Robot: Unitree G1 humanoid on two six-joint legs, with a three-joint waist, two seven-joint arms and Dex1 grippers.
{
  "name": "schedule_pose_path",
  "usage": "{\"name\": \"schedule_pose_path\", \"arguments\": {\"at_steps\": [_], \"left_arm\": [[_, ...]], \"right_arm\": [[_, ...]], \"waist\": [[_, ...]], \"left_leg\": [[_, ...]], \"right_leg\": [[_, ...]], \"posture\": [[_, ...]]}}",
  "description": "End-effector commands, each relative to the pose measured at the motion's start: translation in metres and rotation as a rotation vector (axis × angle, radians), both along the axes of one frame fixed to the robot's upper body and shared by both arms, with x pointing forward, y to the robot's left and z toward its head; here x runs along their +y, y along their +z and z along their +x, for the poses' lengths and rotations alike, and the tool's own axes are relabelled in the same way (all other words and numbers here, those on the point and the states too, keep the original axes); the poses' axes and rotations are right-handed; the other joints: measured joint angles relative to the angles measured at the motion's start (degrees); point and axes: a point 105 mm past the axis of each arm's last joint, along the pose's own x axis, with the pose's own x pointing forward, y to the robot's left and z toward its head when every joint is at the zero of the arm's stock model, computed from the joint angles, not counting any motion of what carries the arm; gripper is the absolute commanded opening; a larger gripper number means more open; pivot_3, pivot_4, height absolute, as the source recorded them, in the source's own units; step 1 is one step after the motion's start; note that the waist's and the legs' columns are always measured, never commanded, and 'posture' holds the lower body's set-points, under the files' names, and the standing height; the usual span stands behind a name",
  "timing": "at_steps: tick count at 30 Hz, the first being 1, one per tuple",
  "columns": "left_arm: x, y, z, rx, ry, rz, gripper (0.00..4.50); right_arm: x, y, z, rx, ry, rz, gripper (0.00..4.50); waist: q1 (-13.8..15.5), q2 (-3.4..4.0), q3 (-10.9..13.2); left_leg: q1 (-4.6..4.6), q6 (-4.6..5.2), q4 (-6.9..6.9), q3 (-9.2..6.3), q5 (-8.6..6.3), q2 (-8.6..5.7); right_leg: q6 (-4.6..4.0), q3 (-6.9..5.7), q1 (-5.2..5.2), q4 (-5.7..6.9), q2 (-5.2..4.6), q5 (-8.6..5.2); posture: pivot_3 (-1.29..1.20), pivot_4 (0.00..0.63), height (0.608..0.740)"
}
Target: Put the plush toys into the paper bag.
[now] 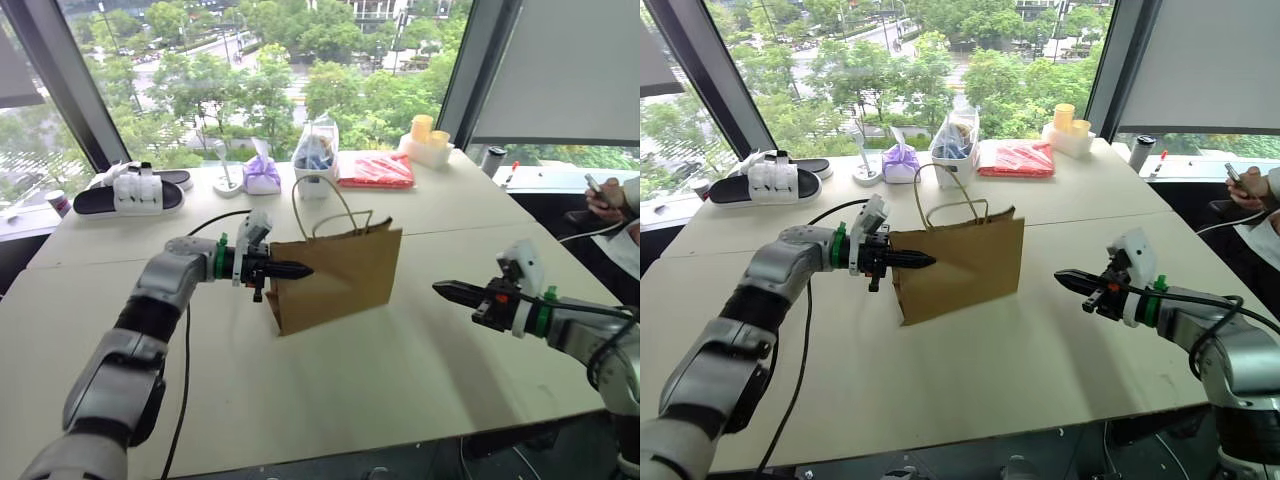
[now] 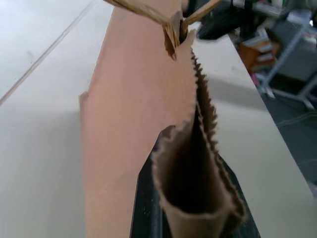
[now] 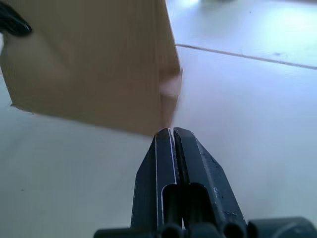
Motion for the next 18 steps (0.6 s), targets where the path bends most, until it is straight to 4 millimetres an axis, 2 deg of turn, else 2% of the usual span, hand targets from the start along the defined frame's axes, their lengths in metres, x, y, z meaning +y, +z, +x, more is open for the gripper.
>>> {"name": "schedule_pose_path", "arguments": {"at_steps": [1, 5, 6, 9, 15, 18], "left_arm": [[0.006, 0.003, 0.009, -0.053, -0.046, 0.076, 0.06], [0.011, -0.001, 0.015, -0.074, -0.040, 0.129, 0.06], [0.013, -0.002, 0.017, -0.069, -0.031, 0.136, 0.29], [0.014, -0.003, 0.019, -0.059, -0.024, 0.144, 1.44], [0.025, 0.008, 0.017, -0.117, -0.021, 0.132, 4.43], [0.033, 0.014, 0.016, -0.115, 0.011, 0.107, 4.48]], "right_arm": [[0.003, 0.013, -0.014, -0.052, -0.003, -0.008, 0.00], [0.008, 0.011, -0.024, -0.046, 0.004, -0.011, 0.00], [0.011, 0.010, -0.025, -0.044, 0.007, -0.012, 0.00], [0.013, 0.010, -0.026, -0.042, 0.008, -0.013, 0.00], [0.023, 0.005, -0.020, -0.025, 0.064, -0.036, 0.00], [0.026, 0.004, -0.017, -0.015, 0.095, -0.043, 0.00]], "waist": [[0.2, -0.11, 0.1], [0.1, -0.15, 0.1], [0.0, -0.16, 0.1], [0.0, -0.17, 0.1], [0.0, -0.20, 0.1], [-0.1, -0.20, 0.1]], "left_leg": [[-0.02, 0.00, 0.01, -0.02, 0.00, 0.00], [-0.05, 0.08, 0.01, -0.04, -0.05, -0.03], [-0.05, 0.10, 0.01, -0.03, -0.06, -0.03], [-0.03, 0.12, 0.03, -0.03, -0.07, -0.03], [-0.03, 0.12, 0.04, -0.04, -0.07, -0.03], [-0.03, 0.12, 0.04, -0.04, -0.07, -0.02]], "right_leg": [[0.00, -0.01, 0.00, 0.00, 0.00, 0.00], [0.05, -0.02, 0.00, -0.01, -0.05, -0.03], [0.06, -0.02, 0.00, -0.01, -0.06, -0.03], [0.07, -0.02, 0.00, 0.02, -0.06, -0.03], [0.08, -0.02, 0.00, 0.05, -0.06, -0.04], [0.09, -0.02, -0.02, 0.06, -0.06, -0.04]], "posture": [[0.00, 0.150, 0.740], [0.00, 0.150, 0.740], [0.00, 0.150, 0.740], [0.00, 0.150, 0.740], [0.00, 0.150, 0.740], [0.00, 0.150, 0.740]]}}
